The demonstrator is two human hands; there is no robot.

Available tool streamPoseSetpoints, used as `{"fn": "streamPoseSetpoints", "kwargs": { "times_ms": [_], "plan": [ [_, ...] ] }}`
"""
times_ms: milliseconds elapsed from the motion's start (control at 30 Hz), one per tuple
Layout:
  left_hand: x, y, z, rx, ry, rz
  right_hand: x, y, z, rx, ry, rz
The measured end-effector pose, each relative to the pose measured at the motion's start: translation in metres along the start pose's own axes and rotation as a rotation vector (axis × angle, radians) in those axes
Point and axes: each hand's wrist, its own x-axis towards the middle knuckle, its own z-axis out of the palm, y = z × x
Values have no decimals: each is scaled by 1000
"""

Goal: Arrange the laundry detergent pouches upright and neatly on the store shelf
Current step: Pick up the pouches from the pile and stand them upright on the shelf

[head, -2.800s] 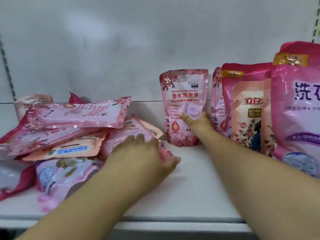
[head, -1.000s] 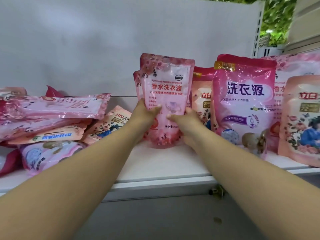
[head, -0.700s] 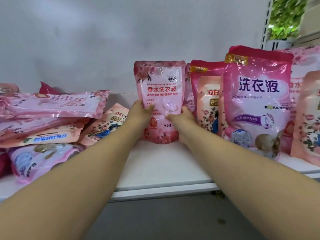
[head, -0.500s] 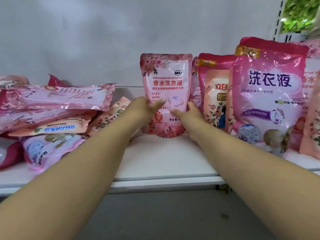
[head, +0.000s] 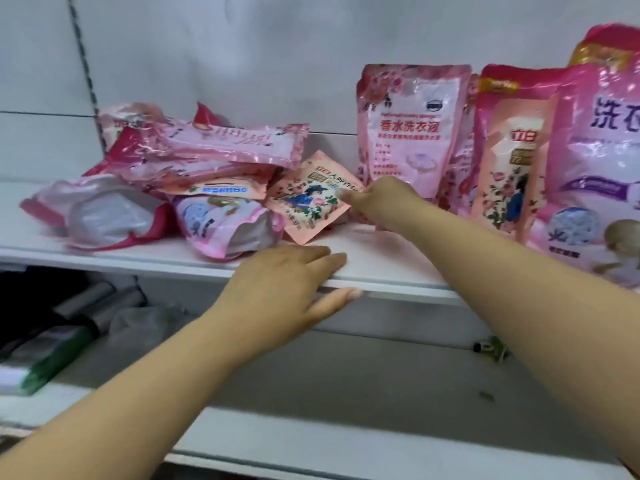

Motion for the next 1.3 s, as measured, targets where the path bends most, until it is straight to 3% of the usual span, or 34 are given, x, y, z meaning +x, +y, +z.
{"fn": "streamPoseSetpoints", "kwargs": {
  "times_ms": [133,267,667,933,1067,1133,1233,1300],
  "plan": [
    [1,5,2,3,74,-32,9,-15,17,-124,-87,54],
    [0,5,4,8,97,-42,23,-22,24,181,-140,161],
    [0,9,7,15,75,-92,28,-8,25,53,90,134],
    [-2,2,8,-6,50,-65,21,2,13,775,28,261],
    [-1,0,7,-21,55,-42,2,4,-5,1141,-28,170],
    [1,3,1,-145,57,-113,-10,4,-18,1214,-12,55],
    [14,6,-14,-649,97,-450,-33,11,-32,1194,38,-69],
    [32,-2,-15,-854,79,-601,-46,20,-31,1218,11,-58]
  ]
}}
